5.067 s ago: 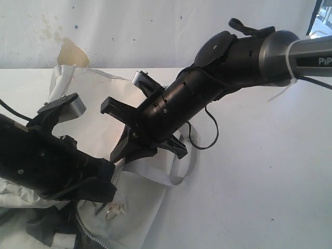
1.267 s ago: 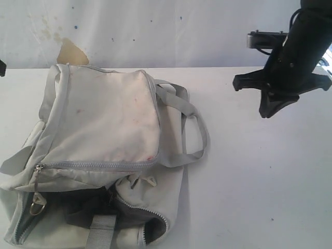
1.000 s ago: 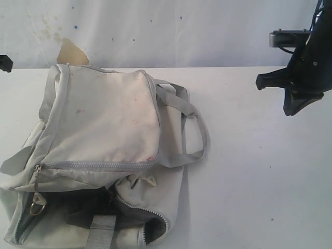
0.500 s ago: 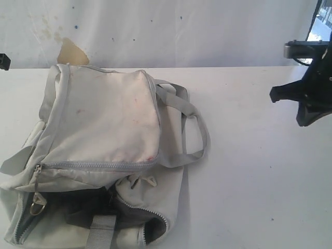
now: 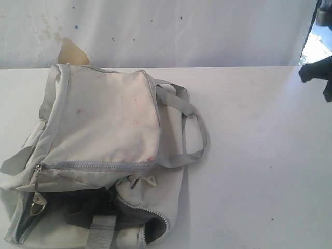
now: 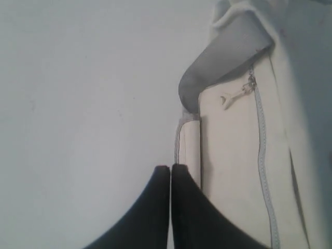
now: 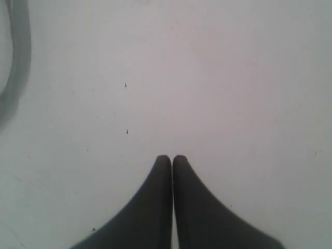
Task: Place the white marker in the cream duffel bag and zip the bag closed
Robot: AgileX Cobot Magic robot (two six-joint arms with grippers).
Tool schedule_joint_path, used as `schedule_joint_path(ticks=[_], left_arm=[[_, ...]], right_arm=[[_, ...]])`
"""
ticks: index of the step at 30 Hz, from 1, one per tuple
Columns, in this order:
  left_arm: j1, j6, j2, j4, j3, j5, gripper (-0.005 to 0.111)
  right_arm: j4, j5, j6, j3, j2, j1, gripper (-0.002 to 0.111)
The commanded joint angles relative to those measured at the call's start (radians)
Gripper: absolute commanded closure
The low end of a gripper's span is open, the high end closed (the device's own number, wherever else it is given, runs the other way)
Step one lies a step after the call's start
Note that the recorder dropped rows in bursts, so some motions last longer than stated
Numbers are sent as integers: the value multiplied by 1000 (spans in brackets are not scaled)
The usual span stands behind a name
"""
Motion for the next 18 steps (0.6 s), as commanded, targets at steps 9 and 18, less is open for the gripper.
schedule_joint_path(ticks=[9, 18], left_arm=[[1, -1, -474, 13, -8, -14, 107], [1, -6, -835, 13, -8, -5, 107]], right_arm=[[-6, -96, -20, 2, -531, -6, 108], [-6, -104, -44, 2, -889, -6, 108]])
